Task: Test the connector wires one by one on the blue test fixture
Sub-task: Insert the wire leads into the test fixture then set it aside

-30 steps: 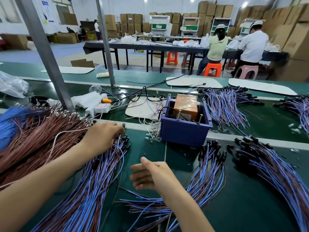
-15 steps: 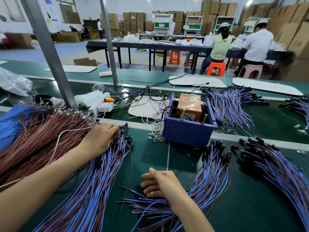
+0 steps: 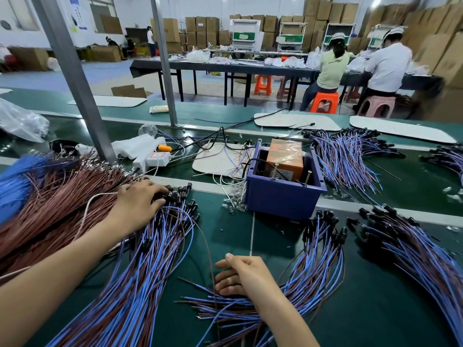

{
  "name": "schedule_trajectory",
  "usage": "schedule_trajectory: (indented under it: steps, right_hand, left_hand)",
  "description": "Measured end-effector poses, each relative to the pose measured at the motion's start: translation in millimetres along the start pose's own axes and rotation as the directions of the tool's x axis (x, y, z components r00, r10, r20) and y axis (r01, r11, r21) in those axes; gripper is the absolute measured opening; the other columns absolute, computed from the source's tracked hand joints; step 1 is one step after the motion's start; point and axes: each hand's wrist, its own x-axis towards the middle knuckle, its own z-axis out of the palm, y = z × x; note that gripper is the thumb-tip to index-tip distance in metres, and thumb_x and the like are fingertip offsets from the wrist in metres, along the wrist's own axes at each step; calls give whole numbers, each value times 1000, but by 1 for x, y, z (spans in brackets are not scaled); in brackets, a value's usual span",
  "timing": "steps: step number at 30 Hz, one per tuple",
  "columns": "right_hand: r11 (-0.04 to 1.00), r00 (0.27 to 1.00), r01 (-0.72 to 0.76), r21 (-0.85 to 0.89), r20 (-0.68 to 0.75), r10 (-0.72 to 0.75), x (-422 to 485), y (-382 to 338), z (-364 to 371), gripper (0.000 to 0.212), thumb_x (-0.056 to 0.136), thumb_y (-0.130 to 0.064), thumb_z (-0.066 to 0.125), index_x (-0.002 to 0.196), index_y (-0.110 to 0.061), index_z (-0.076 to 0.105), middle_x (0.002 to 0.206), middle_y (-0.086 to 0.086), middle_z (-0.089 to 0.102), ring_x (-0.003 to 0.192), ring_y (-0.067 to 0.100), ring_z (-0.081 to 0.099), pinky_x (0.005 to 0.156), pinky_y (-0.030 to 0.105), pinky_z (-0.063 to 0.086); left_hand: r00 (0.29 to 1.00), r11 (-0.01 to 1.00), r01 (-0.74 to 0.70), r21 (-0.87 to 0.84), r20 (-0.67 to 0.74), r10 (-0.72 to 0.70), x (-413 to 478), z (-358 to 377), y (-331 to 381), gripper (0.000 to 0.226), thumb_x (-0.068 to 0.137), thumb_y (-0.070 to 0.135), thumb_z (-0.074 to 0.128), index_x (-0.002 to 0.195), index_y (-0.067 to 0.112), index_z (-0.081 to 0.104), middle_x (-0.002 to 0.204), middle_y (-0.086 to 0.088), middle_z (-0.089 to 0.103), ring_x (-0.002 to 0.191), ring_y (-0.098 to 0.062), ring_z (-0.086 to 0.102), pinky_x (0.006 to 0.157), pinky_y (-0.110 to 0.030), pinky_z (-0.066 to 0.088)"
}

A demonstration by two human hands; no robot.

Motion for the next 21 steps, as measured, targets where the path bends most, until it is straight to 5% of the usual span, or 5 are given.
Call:
schedule_trajectory:
  steps: [10,13,16,18,21]
  right_hand:
    - [998,999,-22,53,28,21,-2,-2,-5,38,101,-24,47,88,2,70,69,14,70,57,21,66,54,25,53]
    - [974,954,-104,203,298,40,-15,-19,7,63,102,-41,36,75,0,76,71,15,71,59,23,68,53,24,52]
    - [934,855,-133,333,514,-61,-27,-48,30,76,97,-54,22,90,-2,76,89,15,74,81,26,73,67,26,58]
    - [860,886,-103,500,438,-148,-30,-66,31,67,101,-44,27,84,-3,76,86,12,74,79,23,73,70,30,59]
    - [731,919,174,660,158,-362,-35,-91,0,42,104,-18,32,83,-10,68,73,-7,68,69,6,65,69,24,56]
  left_hand:
    - [972,835,-87,-544,-231,-49,-8,-53,34,44,85,12,68,126,25,58,113,-3,65,94,-12,59,88,-26,45]
    - [945,670,-207,-713,-323,-51,-11,-93,65,44,85,14,67,119,41,57,108,11,64,95,-2,63,86,-17,49]
    - [919,487,-372,-790,-388,72,-30,-116,115,41,82,9,69,108,40,60,103,17,66,90,3,66,75,-9,51]
    - [859,449,-512,-732,-450,246,-55,-114,145,38,80,3,71,102,33,66,102,11,65,88,-1,66,74,-9,49]
    - [618,316,-773,-550,-544,568,-97,-93,162,26,76,-10,70,94,9,73,98,-5,63,90,-13,62,79,-18,48]
